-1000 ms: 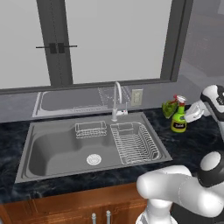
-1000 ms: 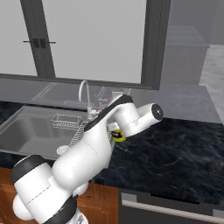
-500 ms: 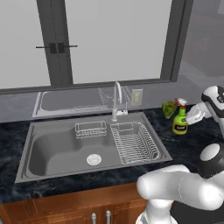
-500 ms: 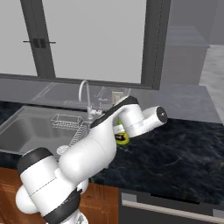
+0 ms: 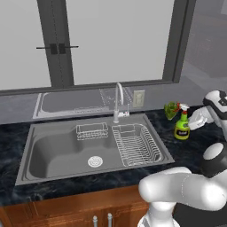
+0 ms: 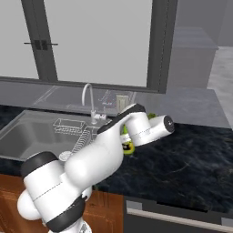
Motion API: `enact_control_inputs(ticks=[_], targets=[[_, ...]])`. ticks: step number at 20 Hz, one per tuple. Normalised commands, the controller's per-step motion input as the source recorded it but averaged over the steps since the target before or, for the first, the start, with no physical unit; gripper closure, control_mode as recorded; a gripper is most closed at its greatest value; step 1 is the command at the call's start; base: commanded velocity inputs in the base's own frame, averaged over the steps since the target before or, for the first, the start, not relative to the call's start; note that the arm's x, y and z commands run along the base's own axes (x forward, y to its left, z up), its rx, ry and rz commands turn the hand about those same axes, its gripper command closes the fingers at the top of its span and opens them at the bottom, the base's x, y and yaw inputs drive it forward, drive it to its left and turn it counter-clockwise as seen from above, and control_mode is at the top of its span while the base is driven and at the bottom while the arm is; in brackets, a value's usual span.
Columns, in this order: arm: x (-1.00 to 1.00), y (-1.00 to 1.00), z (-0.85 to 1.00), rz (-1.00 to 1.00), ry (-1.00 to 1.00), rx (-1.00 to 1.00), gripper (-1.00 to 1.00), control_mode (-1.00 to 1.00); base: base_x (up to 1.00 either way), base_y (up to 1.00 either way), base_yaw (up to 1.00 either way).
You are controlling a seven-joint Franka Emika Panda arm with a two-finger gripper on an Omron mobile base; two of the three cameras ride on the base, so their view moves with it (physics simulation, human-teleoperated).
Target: Open the cabinet. Pick the spray and place it next to the sink. Then close the cabinet.
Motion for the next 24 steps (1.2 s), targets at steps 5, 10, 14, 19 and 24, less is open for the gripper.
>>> enact_control_inputs(ticks=[5,10,14,19,24], targets=[[0.01,0.00,-0.24,0.00,0.00,0.00,1.00,-1.00,0.00,0.00,0.00],[0.00,0.00,-0.26,0.00,0.00,0.00,1.00,-1.00,0.00,0.00,0.00],[0.00,0.00,-0.12,0.00,-0.02,0.02,1.00,-1.00,0.00,0.00,0.00],[0.03,0.00,-0.10,0.00,-0.05,0.03,1.00,-1.00,0.00,0.00,0.00],[0.05,0.00,-0.07,0.00,-0.02,0.00,1.00,-1.00,0.00,0.00,0.00]])
